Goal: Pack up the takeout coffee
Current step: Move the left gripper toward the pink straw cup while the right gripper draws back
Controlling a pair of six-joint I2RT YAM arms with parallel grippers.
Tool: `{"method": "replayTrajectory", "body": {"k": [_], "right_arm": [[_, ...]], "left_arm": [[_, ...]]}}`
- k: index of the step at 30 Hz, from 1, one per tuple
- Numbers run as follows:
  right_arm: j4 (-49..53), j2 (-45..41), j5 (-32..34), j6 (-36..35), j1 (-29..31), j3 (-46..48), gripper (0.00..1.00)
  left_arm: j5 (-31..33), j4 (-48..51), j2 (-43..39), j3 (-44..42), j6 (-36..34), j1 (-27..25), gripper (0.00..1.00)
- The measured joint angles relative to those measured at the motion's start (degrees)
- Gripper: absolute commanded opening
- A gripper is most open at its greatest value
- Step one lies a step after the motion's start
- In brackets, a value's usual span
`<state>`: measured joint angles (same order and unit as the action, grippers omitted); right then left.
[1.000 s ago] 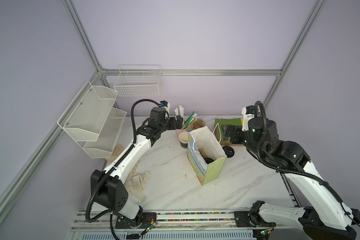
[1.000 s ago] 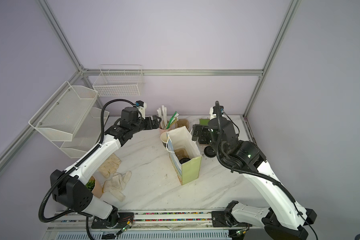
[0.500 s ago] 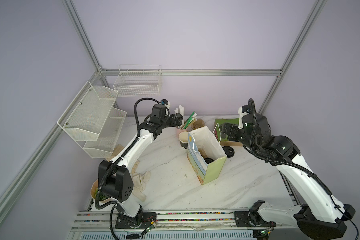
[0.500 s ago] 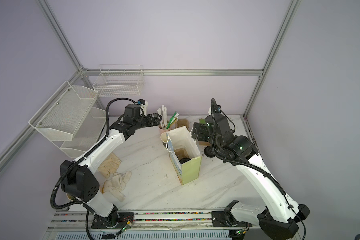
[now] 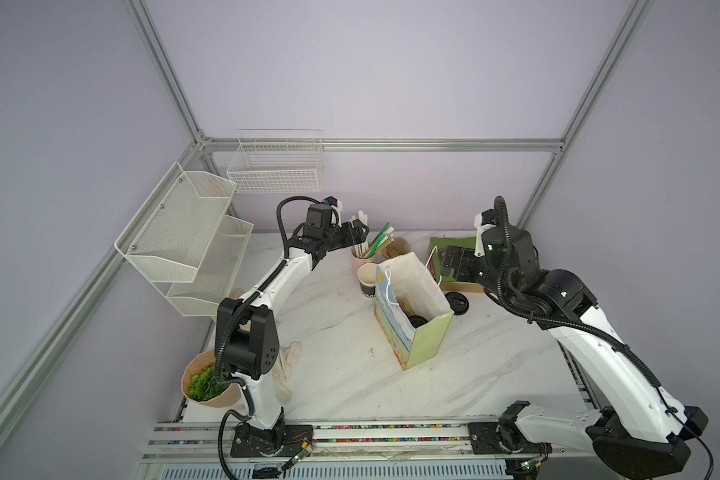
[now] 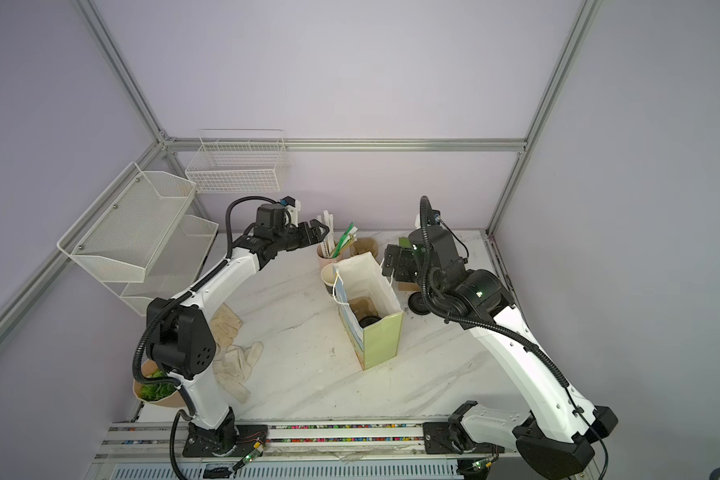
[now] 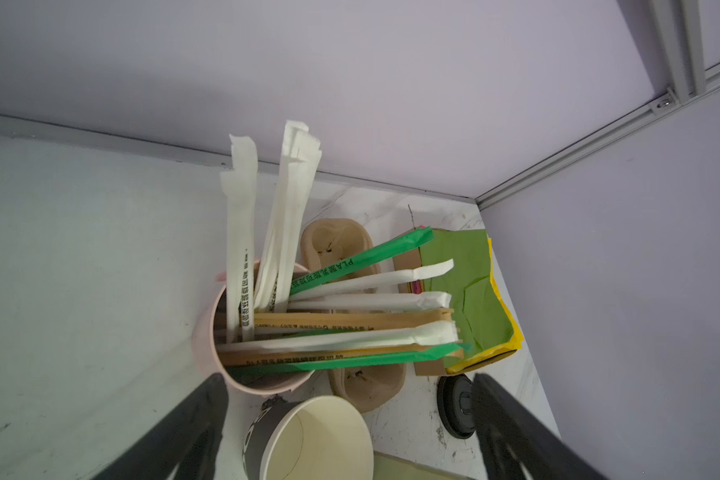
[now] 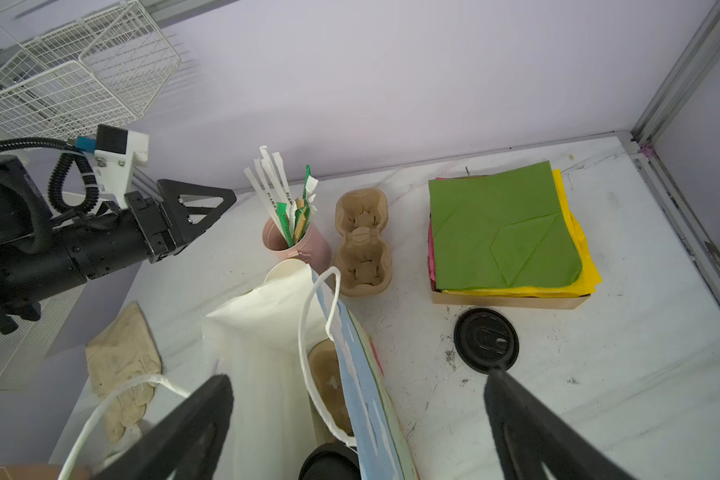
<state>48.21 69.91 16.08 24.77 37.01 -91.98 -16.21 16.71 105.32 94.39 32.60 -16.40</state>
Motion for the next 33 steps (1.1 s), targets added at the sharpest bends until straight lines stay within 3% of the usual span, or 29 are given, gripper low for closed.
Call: {"method": "replayTrajectory", "body": {"k": [10, 21, 26, 29, 33], "right_arm": [[-0.70, 1.68, -0.98, 0.00, -0.09, 0.00, 0.97], [-1.36, 1.44, -1.40, -0.55, -0.13, 0.13, 0.97], [-1.40, 0.66, -1.79, -0.83, -0.17, 0.76, 0.97], [-1.49, 0.11, -1.92, -0.85, -0.22, 1.05, 0.97], [-1.60, -0.33, -1.95, -0.87, -0.28, 1.22, 0.97]], "left_arm": [[2.14, -2.03, 4.44, 3.34, -0.83, 0.15, 0.81], [9.97, 0.57, 8.15, 3.80, -3.45, 0.17, 0.69], [11.30, 0.52, 10.56, 7.61, -3.98, 0.17, 0.68], [11.72, 0.59, 12.22, 9.49, -4.28, 0.17, 0.59], [11.96, 1.07, 14.69, 11.89, -4.79, 0.17, 0.58]]}}
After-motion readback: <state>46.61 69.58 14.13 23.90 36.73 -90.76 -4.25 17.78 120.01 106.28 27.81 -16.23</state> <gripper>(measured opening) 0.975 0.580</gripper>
